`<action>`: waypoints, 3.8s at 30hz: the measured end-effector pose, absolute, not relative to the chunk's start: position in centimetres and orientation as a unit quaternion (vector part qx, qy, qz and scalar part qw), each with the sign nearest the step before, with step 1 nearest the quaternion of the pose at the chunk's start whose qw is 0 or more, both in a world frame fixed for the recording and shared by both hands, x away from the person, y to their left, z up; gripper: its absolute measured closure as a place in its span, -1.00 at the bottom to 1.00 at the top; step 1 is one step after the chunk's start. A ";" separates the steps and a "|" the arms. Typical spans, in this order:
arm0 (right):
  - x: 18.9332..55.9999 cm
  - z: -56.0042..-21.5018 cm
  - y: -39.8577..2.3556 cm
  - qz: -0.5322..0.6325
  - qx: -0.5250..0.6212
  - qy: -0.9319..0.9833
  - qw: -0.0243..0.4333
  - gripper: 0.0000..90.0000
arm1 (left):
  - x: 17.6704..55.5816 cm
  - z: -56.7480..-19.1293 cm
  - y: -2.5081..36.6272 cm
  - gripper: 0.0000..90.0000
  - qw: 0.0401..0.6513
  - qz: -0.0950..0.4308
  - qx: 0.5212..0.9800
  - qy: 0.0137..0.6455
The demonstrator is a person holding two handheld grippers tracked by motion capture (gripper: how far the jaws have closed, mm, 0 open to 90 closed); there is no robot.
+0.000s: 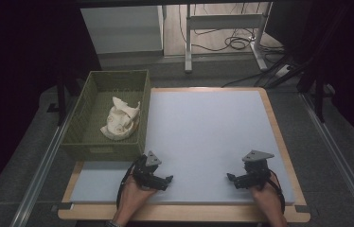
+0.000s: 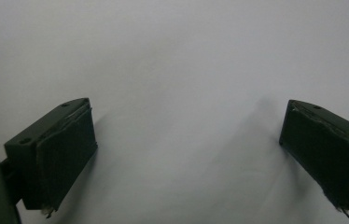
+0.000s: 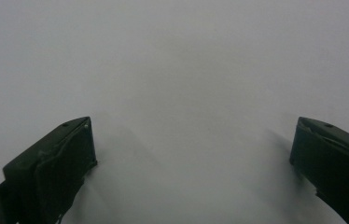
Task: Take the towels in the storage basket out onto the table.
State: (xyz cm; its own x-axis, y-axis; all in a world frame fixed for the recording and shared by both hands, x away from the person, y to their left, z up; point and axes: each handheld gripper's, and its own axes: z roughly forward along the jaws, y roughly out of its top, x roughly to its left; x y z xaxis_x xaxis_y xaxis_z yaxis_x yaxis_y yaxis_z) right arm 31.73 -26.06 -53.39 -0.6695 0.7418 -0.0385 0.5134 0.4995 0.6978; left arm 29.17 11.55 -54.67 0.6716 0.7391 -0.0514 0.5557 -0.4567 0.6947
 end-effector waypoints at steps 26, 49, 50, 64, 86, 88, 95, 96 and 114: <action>31.7 -53.4 -26.1 0.337 0.370 0.849 0.169 -1.00 | 30.6 -50.1 9.7 -0.92 0.369 0.111 0.853 0.351; 31.8 -53.4 -26.1 0.336 0.368 0.850 0.169 -1.00 | 33.7 -44.4 9.0 -0.92 0.388 0.126 0.846 0.343; 31.8 -53.4 -26.1 0.336 0.368 0.850 0.168 -1.00 | 34.1 -43.9 9.3 -0.92 0.384 0.130 0.845 0.348; 31.8 -53.4 -26.1 0.337 0.369 0.849 0.170 -1.00 | 37.6 -41.7 14.0 -0.92 0.356 0.153 0.829 0.402; 31.8 -53.4 -26.1 0.338 0.369 0.849 0.169 -1.00 | 45.1 -43.5 25.0 -0.92 0.279 0.163 0.788 0.525; 31.8 -53.4 -26.1 0.338 0.369 0.849 0.169 -1.00 | 45.4 -43.9 25.2 -0.93 0.274 0.158 0.787 0.530; 31.8 -53.4 -26.1 0.338 0.369 0.849 0.169 -1.00 | 48.0 -46.3 26.0 -0.95 0.222 0.125 0.795 0.551; 31.8 -53.4 -26.1 0.338 0.369 0.849 0.169 -1.00 | 48.0 -46.3 26.0 -0.94 0.222 0.125 0.795 0.551; 31.8 -53.4 -26.1 0.338 0.369 0.849 0.169 -1.00 | 50.3 -50.7 24.9 -0.42 0.083 0.053 0.820 0.564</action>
